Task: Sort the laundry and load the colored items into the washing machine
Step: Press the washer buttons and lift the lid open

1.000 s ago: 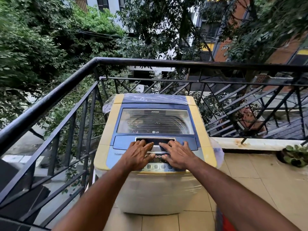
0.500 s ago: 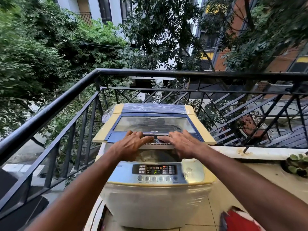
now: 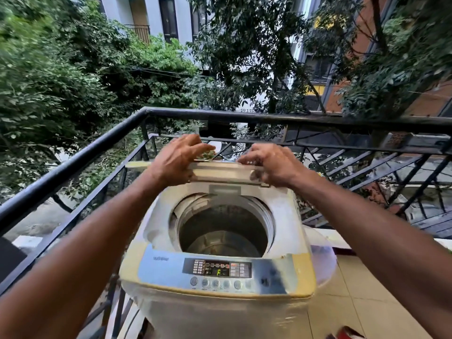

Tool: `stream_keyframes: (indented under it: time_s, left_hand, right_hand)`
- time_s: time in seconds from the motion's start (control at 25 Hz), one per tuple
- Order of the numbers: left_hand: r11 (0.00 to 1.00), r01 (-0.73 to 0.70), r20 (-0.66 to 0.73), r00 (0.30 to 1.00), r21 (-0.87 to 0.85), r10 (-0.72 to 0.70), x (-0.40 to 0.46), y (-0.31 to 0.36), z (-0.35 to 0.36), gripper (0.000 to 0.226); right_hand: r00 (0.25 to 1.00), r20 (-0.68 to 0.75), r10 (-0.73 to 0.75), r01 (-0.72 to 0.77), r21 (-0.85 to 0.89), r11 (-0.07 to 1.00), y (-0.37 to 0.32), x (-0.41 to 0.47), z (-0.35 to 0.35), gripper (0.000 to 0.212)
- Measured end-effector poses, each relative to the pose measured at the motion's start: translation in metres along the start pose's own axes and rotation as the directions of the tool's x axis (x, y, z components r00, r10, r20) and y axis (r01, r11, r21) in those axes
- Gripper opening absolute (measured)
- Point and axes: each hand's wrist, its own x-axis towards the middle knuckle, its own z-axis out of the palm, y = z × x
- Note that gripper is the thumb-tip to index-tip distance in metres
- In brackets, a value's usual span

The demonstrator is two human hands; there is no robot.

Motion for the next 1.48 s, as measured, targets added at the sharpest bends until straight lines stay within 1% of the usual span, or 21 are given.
stream_keyframes:
  time_s: [0.08,0.16,0.24,0.32,0.4,0.48,0.56,0.64,0.68,0.76,0.8,0.88,0.92,1.0,1.12,1.2,1.32,1.48]
  left_hand:
    - [1.000,0.020,-0.070,0.997,-0.005,-0.021,0.010,0.003,-0.003,0.068]
    - [0.997,0.063,-0.160,0.985,-0.038,-0.068,0.022,0.005,-0.004,0.057]
    - [0.992,0.104,-0.207,0.971,-0.075,-0.118,0.036,0.004,-0.006,0.047]
    - [0.988,0.113,-0.247,0.960,-0.104,-0.136,0.053,-0.002,-0.007,0.030]
    - [0.970,0.125,-0.257,0.950,-0.209,-0.178,0.070,-0.011,-0.005,0.019]
    - [0.939,0.148,-0.218,0.950,-0.310,-0.222,0.085,-0.020,-0.003,0.020]
    - [0.939,0.142,-0.194,0.959,-0.312,-0.209,0.102,-0.033,0.001,0.021]
    - [0.967,0.123,-0.186,0.968,-0.224,-0.167,0.118,-0.044,0.005,0.025]
    - [0.979,0.123,-0.170,0.974,-0.165,-0.151,0.126,-0.050,0.008,0.031]
    - [0.990,0.126,-0.116,0.984,-0.069,-0.134,0.142,-0.063,0.013,0.048]
    - [0.991,0.130,-0.079,0.988,-0.034,-0.132,0.149,-0.068,0.016,0.055]
    - [0.988,0.154,-0.008,0.988,-0.018,-0.155,0.164,-0.075,0.021,0.054]
    - [0.985,0.169,0.024,0.985,-0.008,-0.169,0.169,-0.076,0.025,0.055]
    - [0.985,0.164,0.064,0.984,0.055,-0.168,0.176,-0.080,0.034,0.066]
    - [0.985,0.148,0.070,0.985,0.093,-0.154,0.181,-0.086,0.045,0.089]
    - [0.983,0.132,0.090,0.986,0.128,-0.144,0.181,-0.090,0.049,0.101]
    - [0.977,0.110,0.108,0.986,0.181,-0.131,0.179,-0.091,0.053,0.107]
    - [0.972,0.075,0.106,0.989,0.223,-0.101,0.172,-0.090,0.051,0.109]
  right_hand:
    - [0.995,-0.094,0.038,-0.038,0.007,0.999,0.007,0.012,-0.007,0.051]
    - [0.983,-0.155,0.098,-0.091,0.050,0.995,0.014,0.025,-0.015,0.047]
    - [0.973,-0.180,0.144,-0.129,0.097,0.987,0.020,0.038,-0.023,0.041]
    - [0.964,-0.194,0.184,-0.158,0.139,0.978,0.025,0.053,-0.028,0.029]
    - [0.948,-0.204,0.244,-0.213,0.160,0.964,0.030,0.071,-0.032,0.022]
    - [0.934,-0.188,0.303,-0.273,0.169,0.947,0.035,0.089,-0.033,0.022]
    - [0.921,-0.168,0.352,-0.322,0.178,0.930,0.042,0.108,-0.032,0.021]
    - [0.912,-0.151,0.380,-0.364,0.125,0.923,0.052,0.123,-0.027,0.021]
    - [0.908,-0.142,0.394,-0.387,0.075,0.919,0.057,0.130,-0.024,0.026]
    - [0.906,-0.095,0.414,-0.416,-0.010,0.909,0.064,0.142,-0.015,0.046]
    - [0.915,-0.066,0.398,-0.401,-0.050,0.915,0.066,0.148,-0.010,0.058]
    - [0.932,-0.007,0.364,-0.362,-0.112,0.925,0.068,0.160,0.001,0.079]
    - [0.932,0.029,0.362,-0.357,-0.117,0.927,0.069,0.164,0.005,0.086]
    - [0.927,0.090,0.363,-0.352,-0.125,0.928,0.075,0.172,0.008,0.095]
    - [0.925,0.115,0.362,-0.348,-0.122,0.929,0.085,0.174,0.015,0.102]
    - [0.930,0.113,0.350,-0.341,-0.093,0.936,0.088,0.174,0.016,0.102]
    - [0.938,0.106,0.330,-0.322,-0.087,0.943,0.088,0.171,0.018,0.100]
    - [0.939,0.136,0.316,-0.296,-0.148,0.944,0.086,0.163,0.016,0.105]
